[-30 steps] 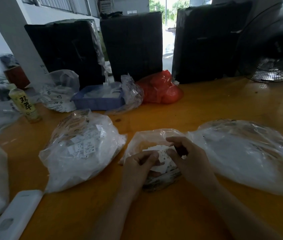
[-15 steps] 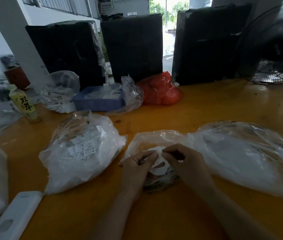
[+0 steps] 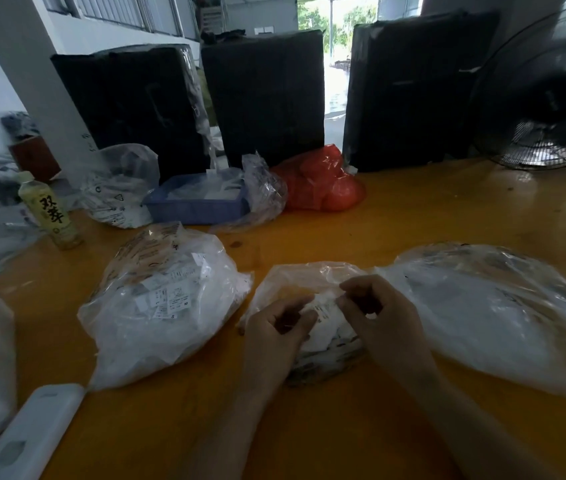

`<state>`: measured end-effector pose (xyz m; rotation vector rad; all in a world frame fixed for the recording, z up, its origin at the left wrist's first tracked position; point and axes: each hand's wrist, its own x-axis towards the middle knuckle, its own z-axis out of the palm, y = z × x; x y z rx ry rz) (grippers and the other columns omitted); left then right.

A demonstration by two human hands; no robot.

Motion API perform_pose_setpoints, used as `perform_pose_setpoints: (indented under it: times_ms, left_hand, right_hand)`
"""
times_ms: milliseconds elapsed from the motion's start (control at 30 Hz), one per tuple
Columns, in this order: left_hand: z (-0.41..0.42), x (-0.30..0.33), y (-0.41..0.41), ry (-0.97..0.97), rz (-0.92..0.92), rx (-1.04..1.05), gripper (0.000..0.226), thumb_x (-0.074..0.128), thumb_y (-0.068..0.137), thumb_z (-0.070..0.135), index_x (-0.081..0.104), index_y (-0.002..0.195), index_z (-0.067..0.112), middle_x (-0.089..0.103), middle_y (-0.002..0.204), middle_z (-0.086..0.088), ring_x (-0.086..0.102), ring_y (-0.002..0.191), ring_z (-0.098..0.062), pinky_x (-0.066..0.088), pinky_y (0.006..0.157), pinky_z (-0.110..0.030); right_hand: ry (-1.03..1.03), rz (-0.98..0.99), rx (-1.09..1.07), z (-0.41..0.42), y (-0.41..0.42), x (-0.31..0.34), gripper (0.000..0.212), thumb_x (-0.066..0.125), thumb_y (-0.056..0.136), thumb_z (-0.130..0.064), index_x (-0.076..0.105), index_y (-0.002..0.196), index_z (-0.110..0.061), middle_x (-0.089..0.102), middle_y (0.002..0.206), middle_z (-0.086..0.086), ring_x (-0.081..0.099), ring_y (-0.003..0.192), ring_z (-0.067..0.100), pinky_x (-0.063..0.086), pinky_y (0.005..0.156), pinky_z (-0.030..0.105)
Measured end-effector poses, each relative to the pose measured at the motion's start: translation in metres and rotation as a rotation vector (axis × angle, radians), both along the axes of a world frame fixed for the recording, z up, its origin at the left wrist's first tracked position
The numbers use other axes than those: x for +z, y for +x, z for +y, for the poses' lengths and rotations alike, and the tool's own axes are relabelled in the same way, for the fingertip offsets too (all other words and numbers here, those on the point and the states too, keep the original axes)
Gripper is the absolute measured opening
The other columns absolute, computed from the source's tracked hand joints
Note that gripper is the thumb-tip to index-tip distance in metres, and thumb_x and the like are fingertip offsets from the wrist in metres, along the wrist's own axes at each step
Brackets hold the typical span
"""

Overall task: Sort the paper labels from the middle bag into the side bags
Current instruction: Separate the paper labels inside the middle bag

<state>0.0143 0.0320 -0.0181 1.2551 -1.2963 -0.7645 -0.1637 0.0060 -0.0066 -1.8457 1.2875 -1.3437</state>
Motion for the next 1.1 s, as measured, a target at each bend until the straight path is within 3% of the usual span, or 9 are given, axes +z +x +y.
perform_pose_setpoints:
  times_ms: [133, 233, 333, 467, 667, 800, 900, 1000, 1100]
  left_hand:
    - [0.006, 0.023, 0.017, -0.218, -0.175, 0.223, 0.03, 0.072, 0.095, 0.022, 0.069, 0.116, 0.043, 0.066, 0.111, 0.028, 0.072, 0.097, 0.001, 0.061, 0.069, -0.016]
    - [0.003, 0.042, 0.061, -0.414, -0.357, 0.659, 0.028, 0.07, 0.096, 0.016, 0.068, 0.124, 0.021, 0.062, 0.122, 0.009, 0.066, 0.094, -0.004, 0.055, 0.068, -0.01]
    - [0.001, 0.052, 0.109, -0.295, -0.458, 0.934, 0.024, 0.069, 0.097, 0.008, 0.073, 0.121, 0.011, 0.071, 0.117, -0.011, 0.066, 0.088, -0.016, 0.046, 0.07, -0.01]
    - [-0.002, 0.041, 0.125, -0.039, -0.591, 0.842, 0.023, 0.07, 0.095, 0.006, 0.076, 0.118, 0.007, 0.076, 0.114, -0.016, 0.072, 0.101, -0.031, 0.056, 0.086, -0.038]
    - [-0.009, 0.033, 0.112, 0.005, -0.795, 0.702, 0.023, 0.065, 0.099, 0.013, 0.079, 0.116, 0.008, 0.078, 0.104, -0.015, 0.068, 0.102, -0.036, 0.055, 0.093, -0.052]
    - [-0.01, 0.033, 0.114, 0.042, -0.884, 0.754, 0.029, 0.057, 0.101, 0.012, 0.075, 0.124, 0.01, 0.075, 0.114, -0.018, 0.059, 0.119, -0.04, 0.044, 0.098, -0.052]
    - [-0.006, 0.037, 0.108, -0.077, -0.815, 0.842, 0.033, 0.054, 0.099, 0.005, 0.071, 0.126, 0.008, 0.072, 0.125, -0.017, 0.055, 0.128, -0.039, 0.038, 0.107, -0.05]
    - [-0.001, 0.041, 0.089, -0.397, -0.751, 0.866, 0.026, 0.051, 0.099, 0.002, 0.072, 0.115, 0.004, 0.073, 0.117, -0.016, 0.062, 0.117, -0.036, 0.037, 0.106, -0.04]
    - [-0.002, 0.037, 0.056, -0.541, -0.631, 0.659, 0.023, 0.049, 0.1, 0.001, 0.071, 0.106, 0.0, 0.073, 0.104, -0.014, 0.066, 0.097, -0.024, 0.045, 0.088, -0.023]
  right_hand:
    - [-0.088, 0.094, -0.143, -0.006, -0.013, 0.008, 0.012, 0.066, 0.096, -0.025, 0.062, 0.106, -0.031, 0.061, 0.089, -0.023, 0.062, 0.086, -0.003, 0.052, 0.069, 0.01]
    - [-0.141, 0.353, -0.26, -0.014, -0.032, 0.017, 0.012, 0.057, 0.101, -0.03, 0.064, 0.106, -0.022, 0.06, 0.083, -0.012, 0.057, 0.067, 0.002, 0.049, 0.06, 0.019]
    - [0.001, 0.632, -0.388, -0.021, -0.051, 0.02, 0.025, 0.047, 0.105, -0.037, 0.062, 0.098, -0.018, 0.06, 0.077, -0.005, 0.055, 0.062, 0.008, 0.054, 0.062, 0.031]
    - [0.239, 0.843, -0.479, -0.026, -0.07, 0.018, 0.022, 0.044, 0.105, -0.024, 0.058, 0.092, -0.014, 0.057, 0.075, 0.001, 0.058, 0.065, 0.018, 0.056, 0.066, 0.039]
    - [0.407, 0.988, -0.441, -0.028, -0.086, 0.017, 0.016, 0.05, 0.1, -0.011, 0.063, 0.109, -0.013, 0.065, 0.1, 0.007, 0.062, 0.083, 0.025, 0.046, 0.066, 0.031]
    - [0.482, 1.049, -0.422, -0.031, -0.086, 0.018, 0.018, 0.05, 0.097, -0.007, 0.06, 0.082, -0.012, 0.059, 0.079, 0.004, 0.059, 0.072, 0.021, 0.043, 0.06, 0.03]
    - [0.456, 1.002, -0.457, -0.032, -0.085, 0.017, 0.018, 0.05, 0.095, -0.007, 0.055, 0.079, -0.013, 0.056, 0.077, 0.004, 0.055, 0.07, 0.02, 0.04, 0.057, 0.03]
    - [0.415, 0.892, -0.524, -0.034, -0.084, 0.016, 0.019, 0.046, 0.096, -0.009, 0.054, 0.079, -0.013, 0.056, 0.075, 0.005, 0.054, 0.066, 0.021, 0.033, 0.051, 0.03]
    - [0.301, 0.739, -0.533, -0.036, -0.082, 0.017, 0.021, 0.047, 0.099, -0.019, 0.056, 0.08, -0.013, 0.057, 0.068, 0.003, 0.056, 0.059, 0.02, 0.045, 0.054, 0.033]
